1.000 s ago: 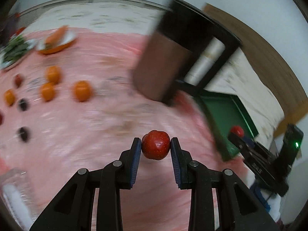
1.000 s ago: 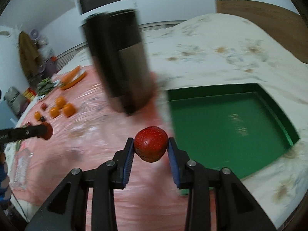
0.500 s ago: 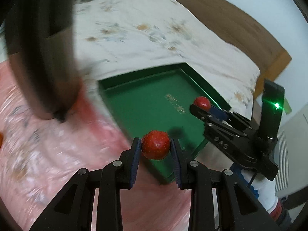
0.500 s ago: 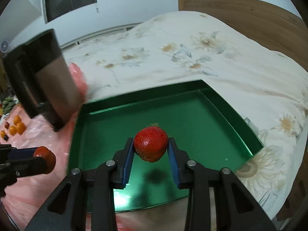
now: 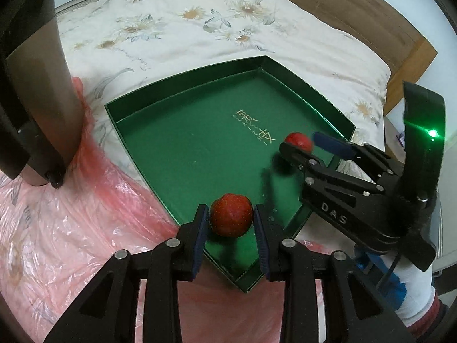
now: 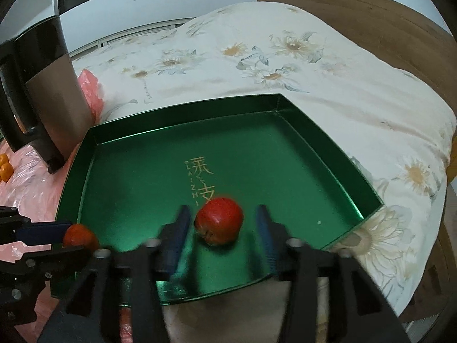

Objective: Organize fruits
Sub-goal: 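Open both grippers to drop the red apples into the green tray, then move both open grippers back over the remaining fruit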

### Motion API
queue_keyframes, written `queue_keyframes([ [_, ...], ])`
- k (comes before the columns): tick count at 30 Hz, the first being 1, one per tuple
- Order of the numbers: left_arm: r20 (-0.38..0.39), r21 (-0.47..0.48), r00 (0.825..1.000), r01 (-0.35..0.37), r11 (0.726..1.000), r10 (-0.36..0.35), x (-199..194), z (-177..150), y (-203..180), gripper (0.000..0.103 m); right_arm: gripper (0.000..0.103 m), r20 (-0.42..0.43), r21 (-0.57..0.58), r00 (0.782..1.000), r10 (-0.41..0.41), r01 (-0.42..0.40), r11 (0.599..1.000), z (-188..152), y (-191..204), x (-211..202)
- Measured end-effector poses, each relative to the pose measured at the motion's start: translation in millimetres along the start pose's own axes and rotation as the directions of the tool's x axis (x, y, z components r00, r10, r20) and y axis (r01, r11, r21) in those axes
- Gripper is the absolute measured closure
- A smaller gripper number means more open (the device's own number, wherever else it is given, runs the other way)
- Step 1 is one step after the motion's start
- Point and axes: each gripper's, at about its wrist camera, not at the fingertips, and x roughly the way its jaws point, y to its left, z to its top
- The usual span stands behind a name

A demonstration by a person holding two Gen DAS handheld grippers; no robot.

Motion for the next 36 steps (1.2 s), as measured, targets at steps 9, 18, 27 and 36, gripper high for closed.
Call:
queue_keyframes([
  [9,0.077,0.021,0.997,0.003,1.000,-0.004,-29.5,-7.6,-6.4,0.047,0.018,0.035,0.003,0.999,-0.017,0.017,1.000,0.1,0.9,-27.0],
  [18,0.133,0.025,0.990,-0.057,0.998,0.054,-94.5,-46.1,3.2,0.042,0.013,0.089,-0.005,0.996,0.010,-0.010,1.000,-3.0,21.8,-79.6],
  [27,0.163,-0.037,0.973,-0.161,0.986,0.164,-157.8,-86.4,22.1,0.038,0.012,0.138,-0.079,0.986,0.096,-0.086,0.993,-10.5,75.1,-139.8],
  [36,0.186,-0.124,0.952,-0.222,0.967,0.243,-206.9,-132.6,48.1,0.038,0.012,0.138,-0.155,0.969,0.204,-0.182,0.971,-29.4,135.9,-175.5],
])
